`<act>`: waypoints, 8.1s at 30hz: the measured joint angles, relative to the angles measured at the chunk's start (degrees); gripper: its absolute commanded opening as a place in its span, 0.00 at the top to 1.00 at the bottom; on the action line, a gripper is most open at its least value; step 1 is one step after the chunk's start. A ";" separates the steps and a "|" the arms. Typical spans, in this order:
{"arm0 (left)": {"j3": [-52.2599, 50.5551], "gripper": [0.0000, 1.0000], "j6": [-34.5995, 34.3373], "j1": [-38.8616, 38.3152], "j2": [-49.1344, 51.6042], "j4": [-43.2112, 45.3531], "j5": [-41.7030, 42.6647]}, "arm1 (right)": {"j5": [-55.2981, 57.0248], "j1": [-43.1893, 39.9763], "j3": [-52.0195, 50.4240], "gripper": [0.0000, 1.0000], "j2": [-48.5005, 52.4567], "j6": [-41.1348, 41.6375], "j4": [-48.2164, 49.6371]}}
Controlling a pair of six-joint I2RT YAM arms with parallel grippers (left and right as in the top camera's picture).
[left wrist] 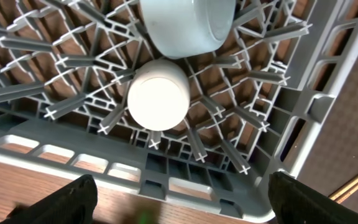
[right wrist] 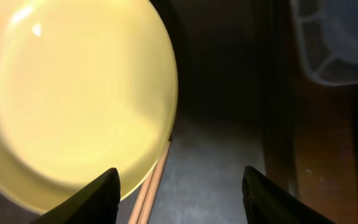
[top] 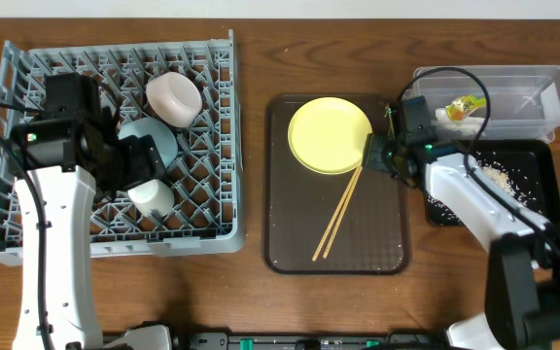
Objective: Sort waste into correct bins and load items into the dishwasher rack
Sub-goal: 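Release the blue bowl and withdraw the left gripper from the rack, then reach the left gripper to the chopsticks and grasp one, then carry the chopstick to the rack and drop it in, then reach the left gripper back and grasp the second chopstick, then carry the second chopstick to the rack and drop it in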
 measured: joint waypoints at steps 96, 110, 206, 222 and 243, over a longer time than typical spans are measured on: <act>-0.94 0.20 0.20 -56.00 35.50 26.47 -3.98 | 8.35 -18.38 0.00 0.25 -23.02 -4.24 -30.29; -1.11 0.36 -0.26 -56.00 37.68 27.02 -3.87 | 8.35 -18.38 0.00 0.25 -23.02 -4.24 -30.60; -1.42 0.45 -5.11 -50.84 23.93 30.56 3.30 | 8.11 -18.38 0.00 0.20 -23.02 -4.24 -30.71; -1.05 0.81 -4.57 -59.10 37.90 32.98 3.96 | 7.87 -18.38 0.00 0.20 -23.02 -4.24 -30.75; -0.31 0.92 2.25 -56.78 16.83 21.22 -4.85 | 7.87 -18.38 0.00 0.19 -23.02 -4.46 -30.75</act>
